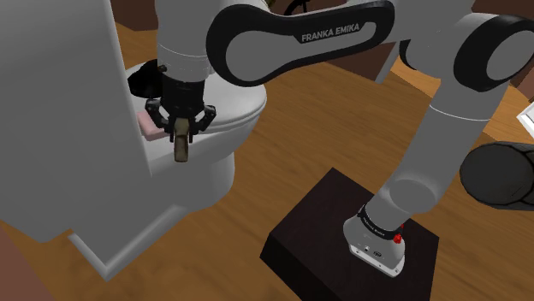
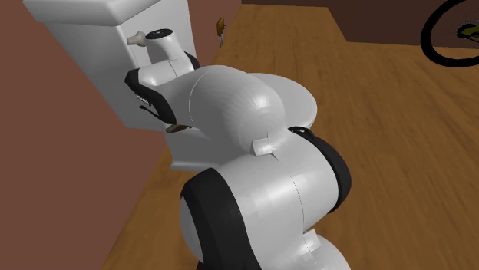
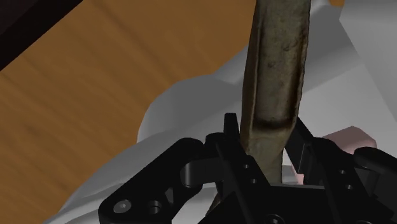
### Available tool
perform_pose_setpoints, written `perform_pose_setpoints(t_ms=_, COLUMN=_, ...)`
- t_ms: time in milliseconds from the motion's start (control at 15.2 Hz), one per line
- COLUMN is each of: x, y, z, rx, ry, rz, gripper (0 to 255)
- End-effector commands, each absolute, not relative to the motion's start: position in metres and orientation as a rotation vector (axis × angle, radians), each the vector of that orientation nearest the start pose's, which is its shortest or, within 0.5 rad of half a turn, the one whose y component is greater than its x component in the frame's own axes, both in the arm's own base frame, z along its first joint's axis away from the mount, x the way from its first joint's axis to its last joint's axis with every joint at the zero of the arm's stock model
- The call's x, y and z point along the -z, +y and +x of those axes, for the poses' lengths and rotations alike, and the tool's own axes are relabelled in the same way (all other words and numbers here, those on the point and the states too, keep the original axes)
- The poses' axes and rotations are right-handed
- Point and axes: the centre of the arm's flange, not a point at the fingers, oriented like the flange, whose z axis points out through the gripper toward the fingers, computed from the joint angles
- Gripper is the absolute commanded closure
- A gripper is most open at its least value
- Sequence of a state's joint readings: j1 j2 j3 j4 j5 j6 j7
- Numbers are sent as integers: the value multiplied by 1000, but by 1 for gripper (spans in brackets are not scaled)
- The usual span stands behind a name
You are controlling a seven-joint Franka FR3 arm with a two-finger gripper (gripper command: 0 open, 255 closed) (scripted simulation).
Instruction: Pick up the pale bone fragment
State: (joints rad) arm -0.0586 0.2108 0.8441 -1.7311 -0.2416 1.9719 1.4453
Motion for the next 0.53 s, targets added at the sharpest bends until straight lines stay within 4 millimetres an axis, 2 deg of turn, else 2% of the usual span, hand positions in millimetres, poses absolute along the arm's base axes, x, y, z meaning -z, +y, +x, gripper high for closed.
perform_pose_setpoints(t_ms=0, x=-506, y=401, z=469, rx=169, ry=902, rz=-2938, gripper=255)
perform_pose_setpoints(t_ms=462, x=-543, y=401, z=469, rx=169, ry=902, rz=-2938, gripper=255)
